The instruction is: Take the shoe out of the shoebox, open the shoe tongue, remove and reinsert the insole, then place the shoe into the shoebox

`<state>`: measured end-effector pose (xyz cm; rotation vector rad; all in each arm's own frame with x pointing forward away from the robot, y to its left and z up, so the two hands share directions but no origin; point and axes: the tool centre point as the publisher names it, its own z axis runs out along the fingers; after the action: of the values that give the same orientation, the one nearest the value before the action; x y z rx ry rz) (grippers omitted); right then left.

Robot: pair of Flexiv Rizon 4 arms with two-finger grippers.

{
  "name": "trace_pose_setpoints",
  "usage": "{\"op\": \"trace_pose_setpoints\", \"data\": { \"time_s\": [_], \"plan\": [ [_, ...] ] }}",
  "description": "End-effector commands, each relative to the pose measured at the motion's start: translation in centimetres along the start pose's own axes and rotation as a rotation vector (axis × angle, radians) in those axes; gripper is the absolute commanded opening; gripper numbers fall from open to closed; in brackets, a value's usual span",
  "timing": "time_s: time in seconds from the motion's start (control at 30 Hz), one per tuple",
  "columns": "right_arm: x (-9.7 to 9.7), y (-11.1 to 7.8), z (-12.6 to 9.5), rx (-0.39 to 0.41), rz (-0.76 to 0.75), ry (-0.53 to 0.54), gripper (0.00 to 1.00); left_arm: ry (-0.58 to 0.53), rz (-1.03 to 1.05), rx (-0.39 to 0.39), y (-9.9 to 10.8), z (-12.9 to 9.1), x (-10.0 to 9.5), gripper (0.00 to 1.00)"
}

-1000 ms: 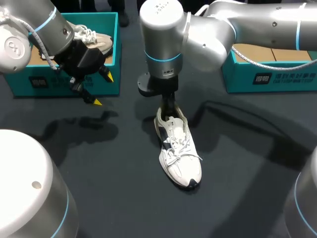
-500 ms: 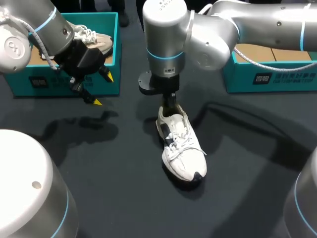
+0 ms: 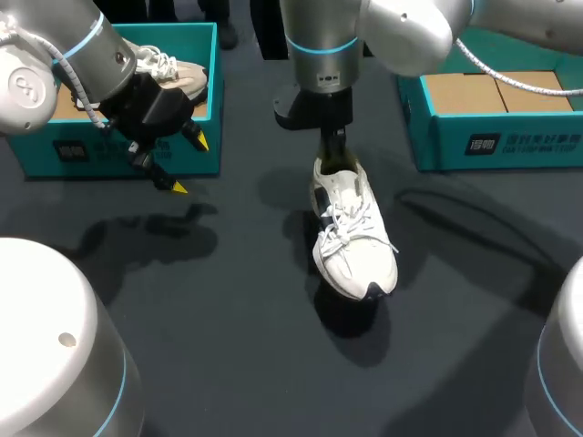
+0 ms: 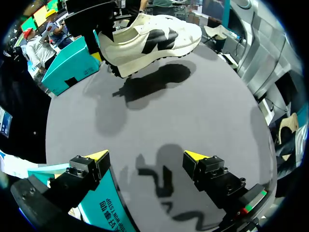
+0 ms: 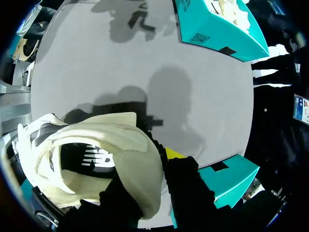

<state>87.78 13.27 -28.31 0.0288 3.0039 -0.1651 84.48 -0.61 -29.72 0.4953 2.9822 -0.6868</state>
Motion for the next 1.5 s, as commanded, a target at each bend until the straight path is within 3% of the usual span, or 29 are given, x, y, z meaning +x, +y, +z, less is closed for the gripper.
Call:
{"op": "trace_pose_setpoints", "data": {
  "time_s": [0.03, 0.3, 0.8, 1.1, 1.27, 1.4, 1.5],
  "plan": [
    [-0.1, -2.1, -3.9, 0.004, 0.02, 0.002, 0.0, 0.0, 0.0, -0.003, 0.0, 0.0, 0.0, 1.0],
    [-1.5, -5.6, -6.0, -0.022, 0.1, 0.014, 0.0, 0.0, 0.0, -0.003, 0.0, 0.0, 0.0, 1.0],
    [-1.5, -5.6, -6.0, -0.022, 0.1, 0.014, 0.0, 0.0, 0.0, -0.003, 0.0, 0.0, 0.0, 1.0],
    [-5.2, -8.2, -10.6, 0.054, 0.139, -0.083, 0.0, 0.0, 0.0, -0.003, 0.0, 0.0, 0.0, 1.0],
    [-7.1, -10.4, -11.9, 0.116, 0.16, -0.095, 0.0, 0.0, 0.0, -0.003, 0.0, 0.0, 0.0, 1.0],
    [-9.0, -12.7, -11.7, 0.045, 0.16, -0.101, 0.0, 0.0, 0.0, -0.003, 0.0, 0.0, 0.0, 1.0],
    [-9.0, -12.7, -11.7, 0.045, 0.16, -0.101, 0.0, 0.0, 0.0, -0.003, 0.0, 0.0, 0.0, 1.0]
  ]
}}
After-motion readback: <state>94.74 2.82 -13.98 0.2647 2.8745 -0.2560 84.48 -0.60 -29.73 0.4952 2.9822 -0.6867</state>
